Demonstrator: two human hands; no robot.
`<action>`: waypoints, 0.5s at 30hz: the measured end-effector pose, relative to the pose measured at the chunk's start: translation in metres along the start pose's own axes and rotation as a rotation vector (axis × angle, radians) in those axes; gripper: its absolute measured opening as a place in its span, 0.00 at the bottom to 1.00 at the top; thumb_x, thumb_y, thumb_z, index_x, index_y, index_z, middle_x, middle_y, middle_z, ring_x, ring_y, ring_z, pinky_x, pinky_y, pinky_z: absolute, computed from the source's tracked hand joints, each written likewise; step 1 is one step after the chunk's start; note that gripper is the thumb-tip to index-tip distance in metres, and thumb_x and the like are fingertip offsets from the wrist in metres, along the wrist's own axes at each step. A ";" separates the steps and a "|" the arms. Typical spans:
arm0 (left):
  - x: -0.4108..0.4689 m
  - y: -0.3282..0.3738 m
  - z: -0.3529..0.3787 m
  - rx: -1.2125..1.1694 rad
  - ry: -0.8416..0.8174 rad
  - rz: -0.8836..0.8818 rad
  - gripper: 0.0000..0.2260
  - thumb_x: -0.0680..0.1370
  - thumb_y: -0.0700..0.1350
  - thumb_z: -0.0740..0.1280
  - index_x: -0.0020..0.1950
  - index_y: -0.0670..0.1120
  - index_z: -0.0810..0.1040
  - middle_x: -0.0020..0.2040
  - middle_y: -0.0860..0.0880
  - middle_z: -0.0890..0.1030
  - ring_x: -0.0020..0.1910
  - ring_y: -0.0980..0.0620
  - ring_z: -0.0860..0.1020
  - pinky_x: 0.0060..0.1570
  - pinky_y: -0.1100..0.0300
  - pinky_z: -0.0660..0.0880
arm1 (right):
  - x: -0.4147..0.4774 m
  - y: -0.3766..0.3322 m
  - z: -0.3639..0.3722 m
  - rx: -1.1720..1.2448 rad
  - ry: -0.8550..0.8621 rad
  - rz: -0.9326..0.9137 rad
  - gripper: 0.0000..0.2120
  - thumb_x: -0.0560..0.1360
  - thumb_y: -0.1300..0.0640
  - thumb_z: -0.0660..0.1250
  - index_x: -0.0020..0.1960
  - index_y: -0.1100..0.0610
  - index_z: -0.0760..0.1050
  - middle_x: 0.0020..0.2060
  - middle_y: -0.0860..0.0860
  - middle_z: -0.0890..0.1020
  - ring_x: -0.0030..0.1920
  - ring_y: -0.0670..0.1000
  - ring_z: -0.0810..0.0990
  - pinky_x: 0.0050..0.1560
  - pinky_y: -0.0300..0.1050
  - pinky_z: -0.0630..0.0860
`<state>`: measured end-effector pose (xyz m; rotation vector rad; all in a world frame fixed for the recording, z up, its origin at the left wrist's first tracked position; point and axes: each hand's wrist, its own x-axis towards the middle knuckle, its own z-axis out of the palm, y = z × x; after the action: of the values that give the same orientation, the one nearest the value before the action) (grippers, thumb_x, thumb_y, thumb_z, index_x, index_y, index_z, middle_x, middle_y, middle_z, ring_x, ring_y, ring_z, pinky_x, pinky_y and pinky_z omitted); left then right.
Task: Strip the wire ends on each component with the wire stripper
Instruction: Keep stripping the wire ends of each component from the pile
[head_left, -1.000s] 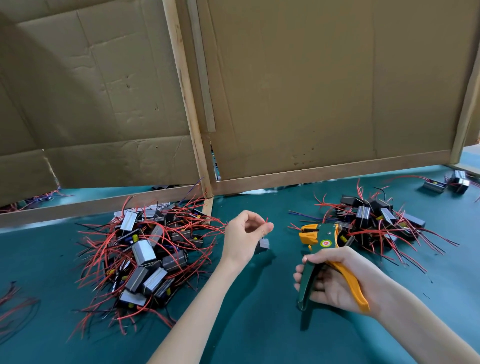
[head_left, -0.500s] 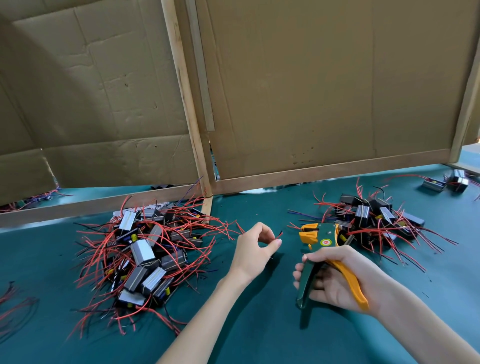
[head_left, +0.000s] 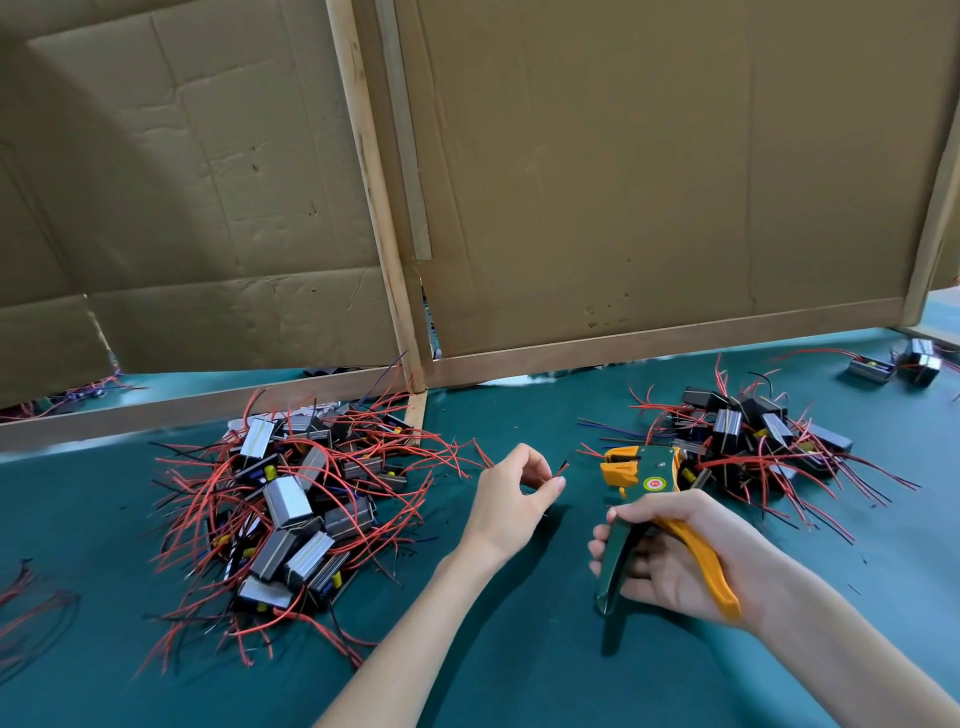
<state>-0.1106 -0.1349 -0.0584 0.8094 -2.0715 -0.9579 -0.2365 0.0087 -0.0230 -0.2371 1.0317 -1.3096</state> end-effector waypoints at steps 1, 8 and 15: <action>0.000 0.000 0.000 0.006 -0.003 0.001 0.09 0.74 0.42 0.71 0.38 0.50 0.72 0.36 0.55 0.78 0.36 0.64 0.75 0.40 0.74 0.68 | 0.000 0.000 0.000 0.000 0.001 0.000 0.09 0.62 0.67 0.68 0.43 0.67 0.76 0.38 0.63 0.82 0.36 0.61 0.84 0.38 0.57 0.82; -0.001 0.002 -0.001 0.004 -0.012 -0.013 0.08 0.74 0.42 0.71 0.40 0.49 0.73 0.36 0.55 0.78 0.36 0.63 0.75 0.40 0.72 0.70 | 0.000 0.000 0.000 -0.003 0.002 0.000 0.11 0.61 0.67 0.69 0.43 0.67 0.76 0.38 0.63 0.82 0.36 0.61 0.84 0.37 0.57 0.82; -0.002 0.007 -0.004 0.035 -0.070 -0.032 0.09 0.76 0.43 0.70 0.38 0.50 0.72 0.38 0.51 0.81 0.41 0.55 0.77 0.45 0.65 0.71 | 0.000 0.000 0.001 0.003 0.000 -0.003 0.10 0.62 0.66 0.69 0.43 0.66 0.76 0.38 0.62 0.82 0.36 0.61 0.84 0.38 0.57 0.82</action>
<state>-0.1076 -0.1316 -0.0516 0.8408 -2.1460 -0.9827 -0.2356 0.0086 -0.0224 -0.2370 1.0295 -1.3136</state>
